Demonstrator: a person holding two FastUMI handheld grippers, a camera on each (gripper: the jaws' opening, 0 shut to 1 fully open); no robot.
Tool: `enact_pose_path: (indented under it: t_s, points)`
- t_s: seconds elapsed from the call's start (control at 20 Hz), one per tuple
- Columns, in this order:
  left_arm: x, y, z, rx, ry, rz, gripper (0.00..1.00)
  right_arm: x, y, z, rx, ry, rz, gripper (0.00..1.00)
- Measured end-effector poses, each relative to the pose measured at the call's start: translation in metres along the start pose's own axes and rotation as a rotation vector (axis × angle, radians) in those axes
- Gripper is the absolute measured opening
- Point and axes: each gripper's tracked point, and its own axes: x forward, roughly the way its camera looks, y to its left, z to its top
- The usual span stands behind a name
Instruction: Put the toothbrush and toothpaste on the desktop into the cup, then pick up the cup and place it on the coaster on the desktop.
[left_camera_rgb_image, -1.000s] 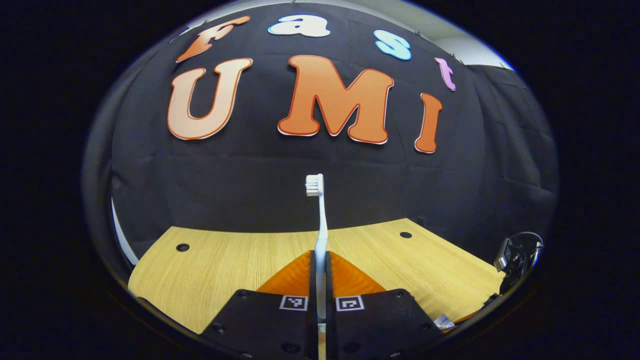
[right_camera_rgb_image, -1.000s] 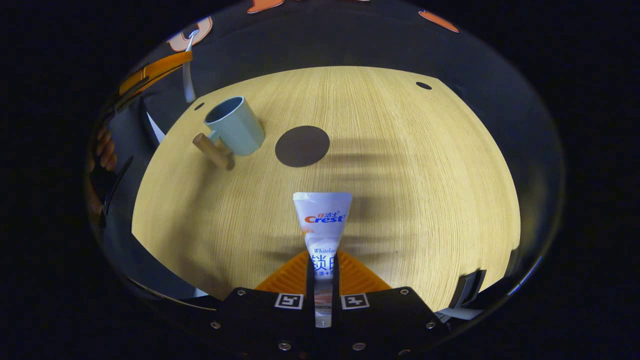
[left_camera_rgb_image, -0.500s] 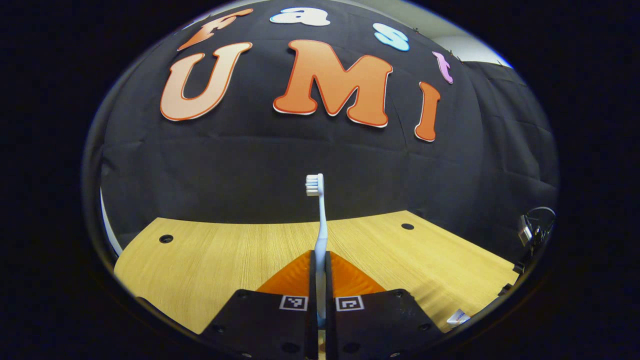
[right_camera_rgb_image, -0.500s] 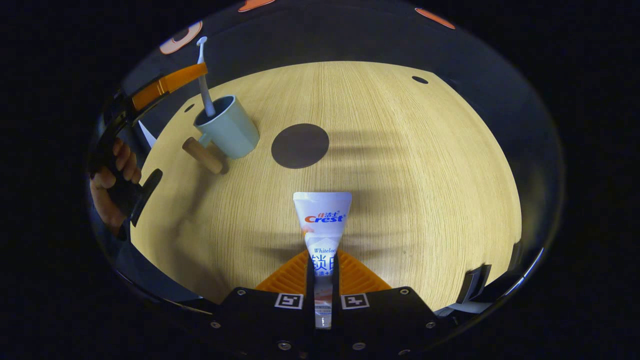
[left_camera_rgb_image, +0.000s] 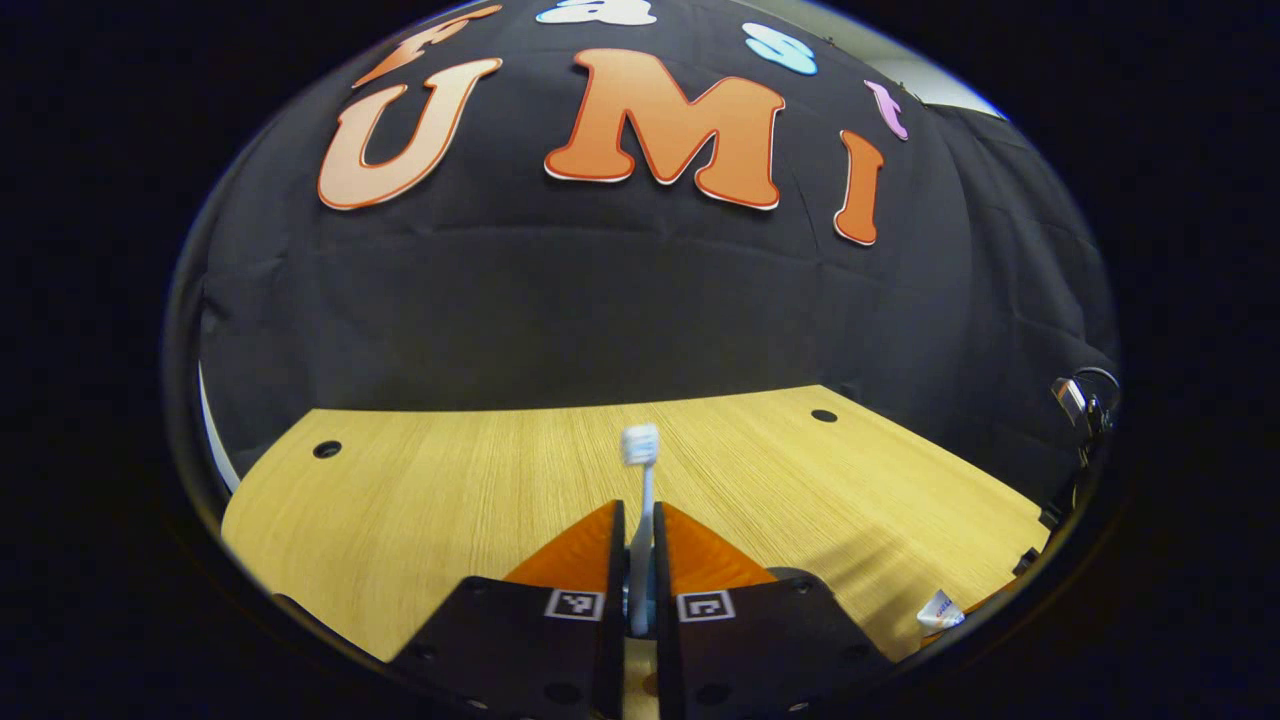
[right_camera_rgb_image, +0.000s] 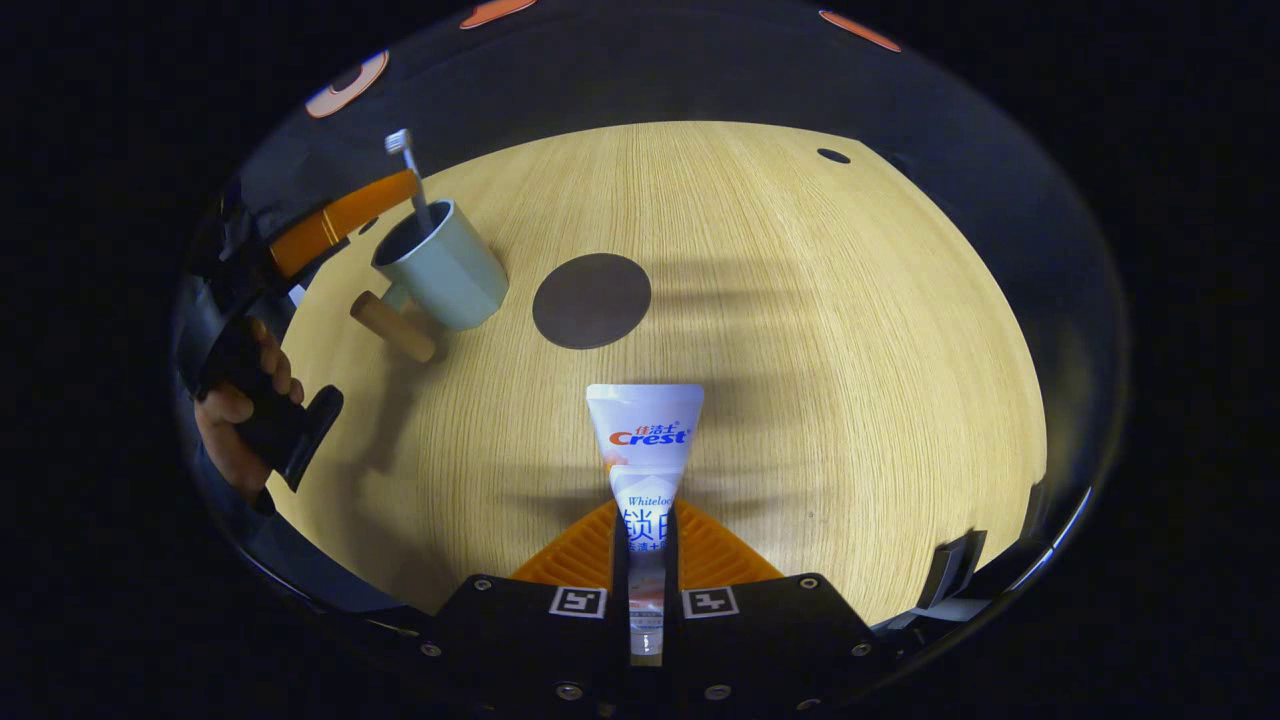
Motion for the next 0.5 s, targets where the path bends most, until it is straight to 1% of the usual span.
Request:
enact_pose_path:
  t_s: [0.05,0.1,0.15,0.2,0.25,0.3,0.35,0.4,0.5]
  points:
    - [-0.002,0.002,-0.005,0.000,0.017,0.004,0.23,-0.001,0.001,0.001,-0.001,-0.001,0.004,0.13]
    - [-0.005,0.005,-0.010,0.002,0.029,0.019,0.27,-0.002,0.000,0.002,-0.001,-0.005,0.006,0.13]
    - [-0.008,0.006,-0.012,0.002,0.034,0.018,0.37,-0.001,0.000,0.002,0.002,-0.009,0.009,0.13]
    - [-0.012,0.008,-0.011,0.007,0.030,0.028,0.41,-0.001,0.000,0.002,0.004,-0.013,0.011,0.13]
    - [-0.013,0.009,-0.010,0.013,0.030,0.032,0.47,-0.001,0.001,0.002,0.005,-0.017,0.013,0.13]
    - [-0.016,0.010,-0.008,0.018,0.024,0.032,0.48,-0.001,0.000,0.003,0.004,-0.023,0.014,0.13]
    - [-0.022,0.011,-0.006,0.023,0.021,0.033,0.54,-0.002,0.000,0.005,0.001,-0.031,0.014,0.13]
    - [-0.028,0.013,-0.003,0.030,0.017,0.038,0.55,-0.004,0.001,0.006,-0.002,-0.041,0.016,0.13]
    - [-0.040,0.014,0.003,0.036,0.004,0.041,0.66,-0.009,0.003,0.016,-0.008,-0.067,0.025,0.13]
